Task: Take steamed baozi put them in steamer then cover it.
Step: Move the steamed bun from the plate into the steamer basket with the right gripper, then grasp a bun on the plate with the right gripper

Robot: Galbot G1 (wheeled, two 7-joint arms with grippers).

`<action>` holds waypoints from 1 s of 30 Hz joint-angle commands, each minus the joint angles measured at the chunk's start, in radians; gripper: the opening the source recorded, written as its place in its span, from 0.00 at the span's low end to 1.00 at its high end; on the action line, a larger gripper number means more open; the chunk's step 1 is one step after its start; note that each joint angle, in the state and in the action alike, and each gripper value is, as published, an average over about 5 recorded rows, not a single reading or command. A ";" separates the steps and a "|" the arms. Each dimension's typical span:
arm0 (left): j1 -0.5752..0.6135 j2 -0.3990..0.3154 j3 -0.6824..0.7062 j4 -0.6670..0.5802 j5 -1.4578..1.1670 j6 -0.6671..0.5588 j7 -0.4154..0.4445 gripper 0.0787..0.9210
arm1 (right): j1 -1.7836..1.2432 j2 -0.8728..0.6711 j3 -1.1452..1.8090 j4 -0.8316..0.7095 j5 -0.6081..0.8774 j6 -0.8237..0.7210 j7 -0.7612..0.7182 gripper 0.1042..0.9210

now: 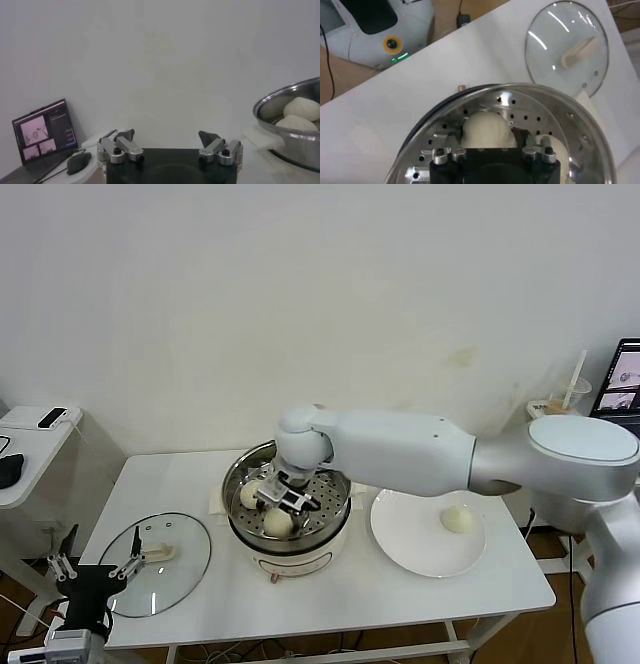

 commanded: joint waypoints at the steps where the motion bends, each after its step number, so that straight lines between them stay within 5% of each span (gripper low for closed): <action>1: 0.001 0.004 0.000 -0.002 -0.001 0.001 0.001 0.88 | 0.040 -0.020 0.031 0.002 0.007 -0.017 -0.005 0.86; 16: -0.033 0.039 0.005 0.022 -0.030 0.016 0.004 0.88 | 0.092 -0.413 0.153 0.106 0.049 -0.317 -0.023 0.88; 30: -0.050 0.091 0.012 0.072 -0.142 0.034 -0.004 0.88 | -0.304 -0.851 0.418 0.196 -0.122 -0.323 -0.014 0.88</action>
